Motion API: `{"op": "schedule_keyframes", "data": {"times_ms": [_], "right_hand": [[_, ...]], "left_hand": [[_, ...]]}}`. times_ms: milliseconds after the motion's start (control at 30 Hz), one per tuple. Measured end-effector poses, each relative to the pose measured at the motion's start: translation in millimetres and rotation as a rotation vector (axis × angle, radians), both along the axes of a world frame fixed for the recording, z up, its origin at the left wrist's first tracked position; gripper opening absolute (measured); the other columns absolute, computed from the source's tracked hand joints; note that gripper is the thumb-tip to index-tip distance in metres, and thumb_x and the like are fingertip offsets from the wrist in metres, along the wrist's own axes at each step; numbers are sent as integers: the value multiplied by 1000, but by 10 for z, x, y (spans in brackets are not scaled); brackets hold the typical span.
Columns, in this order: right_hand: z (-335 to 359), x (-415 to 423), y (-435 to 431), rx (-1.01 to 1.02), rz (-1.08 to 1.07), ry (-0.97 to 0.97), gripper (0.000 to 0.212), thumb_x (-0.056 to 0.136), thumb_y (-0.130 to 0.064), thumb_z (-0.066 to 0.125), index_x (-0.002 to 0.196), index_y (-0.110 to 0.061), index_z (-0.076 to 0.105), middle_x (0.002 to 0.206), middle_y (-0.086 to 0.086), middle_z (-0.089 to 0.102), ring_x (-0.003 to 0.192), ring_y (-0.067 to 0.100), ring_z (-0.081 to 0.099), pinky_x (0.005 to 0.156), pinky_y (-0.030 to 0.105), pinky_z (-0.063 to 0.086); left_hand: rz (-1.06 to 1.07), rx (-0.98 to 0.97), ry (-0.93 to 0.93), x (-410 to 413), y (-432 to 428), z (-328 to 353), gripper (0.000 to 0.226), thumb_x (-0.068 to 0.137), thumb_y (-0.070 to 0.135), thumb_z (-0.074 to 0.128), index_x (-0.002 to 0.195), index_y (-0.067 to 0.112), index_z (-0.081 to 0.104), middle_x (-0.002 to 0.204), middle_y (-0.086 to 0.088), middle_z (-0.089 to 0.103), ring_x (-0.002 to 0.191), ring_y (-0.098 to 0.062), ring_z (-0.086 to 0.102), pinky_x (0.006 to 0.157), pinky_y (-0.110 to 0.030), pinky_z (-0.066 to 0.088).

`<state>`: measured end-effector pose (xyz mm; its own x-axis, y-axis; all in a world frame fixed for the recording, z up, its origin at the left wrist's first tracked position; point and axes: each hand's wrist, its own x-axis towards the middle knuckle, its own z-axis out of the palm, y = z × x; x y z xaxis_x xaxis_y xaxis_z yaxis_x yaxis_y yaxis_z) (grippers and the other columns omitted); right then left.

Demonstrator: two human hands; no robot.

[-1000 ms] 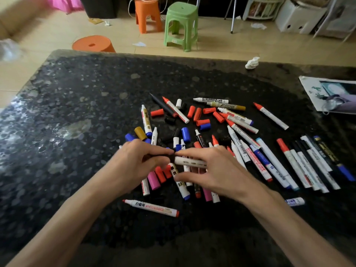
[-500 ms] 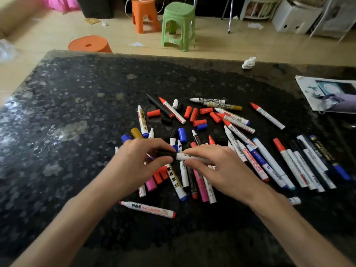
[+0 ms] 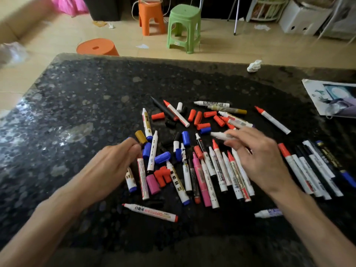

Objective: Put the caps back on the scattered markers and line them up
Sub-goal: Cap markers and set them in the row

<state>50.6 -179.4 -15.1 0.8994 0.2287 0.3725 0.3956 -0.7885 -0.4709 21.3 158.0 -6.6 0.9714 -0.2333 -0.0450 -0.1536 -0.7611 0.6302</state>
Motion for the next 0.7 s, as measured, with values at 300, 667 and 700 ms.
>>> {"op": "schedule_keyframes", "data": {"times_ms": [300, 667, 700], "right_hand": [[-11, -86, 607, 760, -85, 711, 28, 95, -42, 70, 109, -20, 78, 97, -5, 78, 91, 5, 73, 83, 24, 57], [6, 16, 1163, 1000, 62, 894, 26, 89, -25, 78, 110, -9, 78, 96, 6, 81, 83, 18, 76, 74, 25, 59], [-15, 120, 1142, 878, 22, 765, 21, 92, -23, 78, 110, -13, 79, 95, 2, 80, 85, 14, 76, 75, 23, 58]], "left_hand": [[25, -377, 180, -55, -458, -16, 13, 108, 19, 42, 100, 13, 50, 82, -2, 59, 68, -5, 49, 67, -19, 43], [90, -272, 204, -27, -257, -23, 33, 105, 39, 45, 91, 9, 49, 74, -15, 55, 60, -11, 46, 57, -35, 44], [111, -263, 215, -23, -198, -34, 33, 106, 37, 44, 90, 8, 47, 77, -20, 56, 61, -15, 46, 60, -39, 44]]}}
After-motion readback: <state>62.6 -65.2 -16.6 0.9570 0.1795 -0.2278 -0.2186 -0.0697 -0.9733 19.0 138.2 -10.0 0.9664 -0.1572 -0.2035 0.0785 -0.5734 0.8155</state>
